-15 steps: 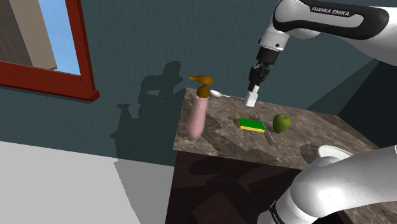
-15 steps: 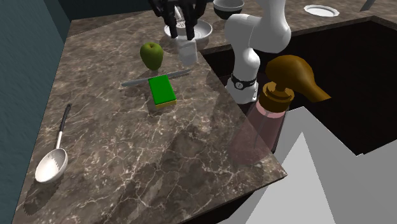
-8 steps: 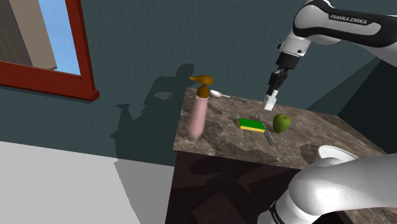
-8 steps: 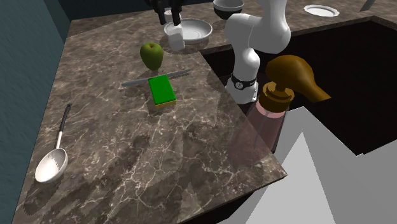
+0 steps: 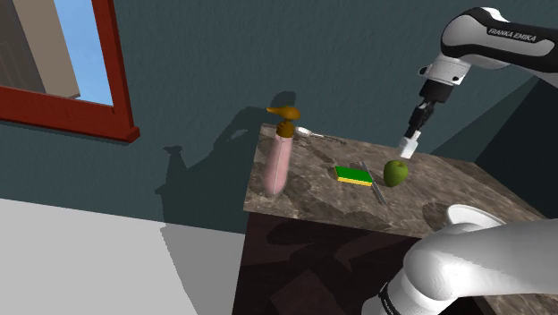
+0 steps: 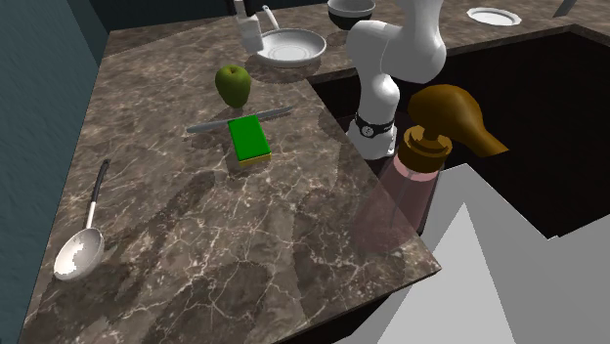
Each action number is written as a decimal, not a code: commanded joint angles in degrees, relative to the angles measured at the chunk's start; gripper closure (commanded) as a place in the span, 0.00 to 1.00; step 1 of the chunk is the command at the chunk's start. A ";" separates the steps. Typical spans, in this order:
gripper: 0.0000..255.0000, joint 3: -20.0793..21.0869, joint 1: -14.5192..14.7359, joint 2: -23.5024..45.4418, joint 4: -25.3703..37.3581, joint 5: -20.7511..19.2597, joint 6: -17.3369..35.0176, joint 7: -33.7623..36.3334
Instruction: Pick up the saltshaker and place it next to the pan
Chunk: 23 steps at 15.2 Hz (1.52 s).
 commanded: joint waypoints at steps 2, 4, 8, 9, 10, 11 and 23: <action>1.00 -3.53 -0.94 0.59 1.80 -1.96 -0.81 -4.44; 1.00 -5.99 -1.44 1.26 3.09 -3.13 -1.08 -7.39; 1.00 -11.26 -2.00 3.40 6.40 -5.06 -1.41 -13.50; 1.00 -12.67 -2.06 4.12 7.38 -5.42 -1.45 -15.09; 1.00 -14.13 -2.08 4.91 8.41 -5.72 -1.47 -16.71; 1.00 -15.64 -2.05 5.78 9.51 -5.96 -1.47 -18.36; 1.00 -44.03 2.34 28.24 28.09 3.55 -0.64 -45.27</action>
